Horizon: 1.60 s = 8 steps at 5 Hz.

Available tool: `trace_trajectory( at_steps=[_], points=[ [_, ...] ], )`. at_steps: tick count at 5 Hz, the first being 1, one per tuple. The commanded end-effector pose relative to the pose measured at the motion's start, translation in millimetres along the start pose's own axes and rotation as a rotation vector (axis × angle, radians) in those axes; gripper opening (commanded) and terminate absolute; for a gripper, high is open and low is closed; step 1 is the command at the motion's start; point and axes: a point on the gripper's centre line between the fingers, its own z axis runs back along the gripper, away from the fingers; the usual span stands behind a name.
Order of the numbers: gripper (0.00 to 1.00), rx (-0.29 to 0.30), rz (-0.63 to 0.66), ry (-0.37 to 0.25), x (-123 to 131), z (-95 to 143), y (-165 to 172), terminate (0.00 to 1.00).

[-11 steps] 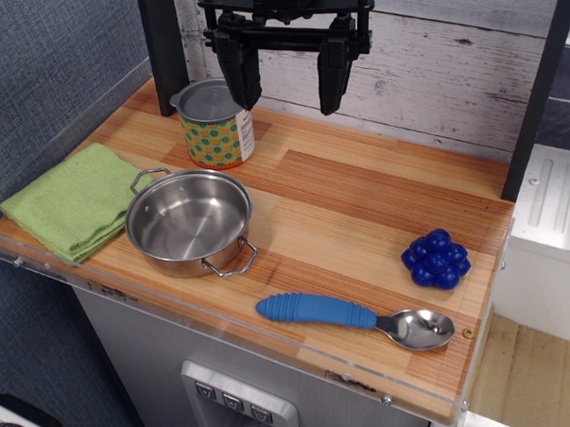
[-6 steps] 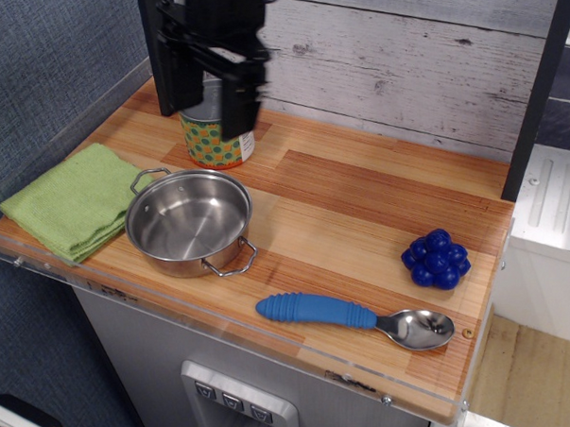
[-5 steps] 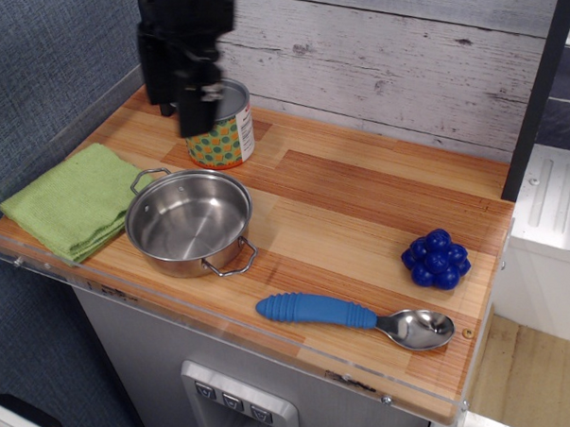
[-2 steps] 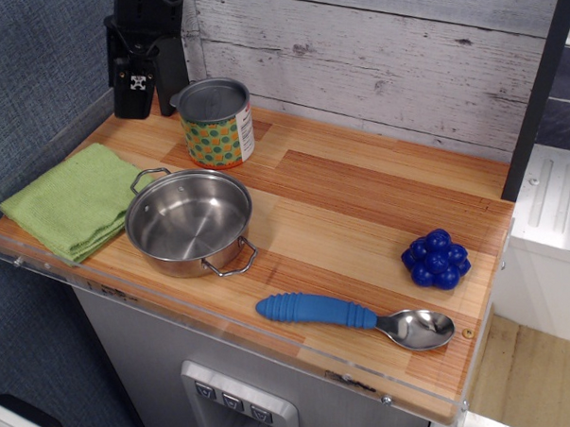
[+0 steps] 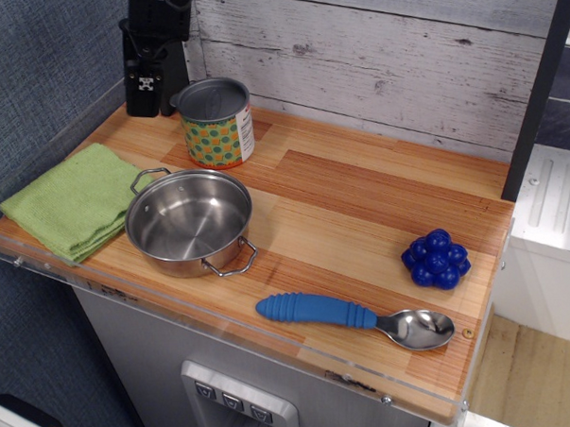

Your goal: Move the can to the right side of the table

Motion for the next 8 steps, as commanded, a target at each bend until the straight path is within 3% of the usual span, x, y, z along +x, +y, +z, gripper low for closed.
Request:
trace_trajectory(
  at_steps=[1, 2, 5, 7, 8],
  points=[
    [1.0, 0.017, -0.048, -0.019, 15.7, 6.0, 8.5, 0.0],
    [1.0, 0.02, -0.12, -0.032, 31.2, 4.5, -1.7, 0.0],
    [1.0, 0.069, -0.309, 0.024, 78.6, 10.7, -45.3, 0.0],
    [1.0, 0.069, -0.338, 0.01, 119.8, 20.5, -73.7, 0.0],
    [1.0, 0.008, -0.337, -0.082, 135.5, 25.2, -83.9, 0.0]
  ],
)
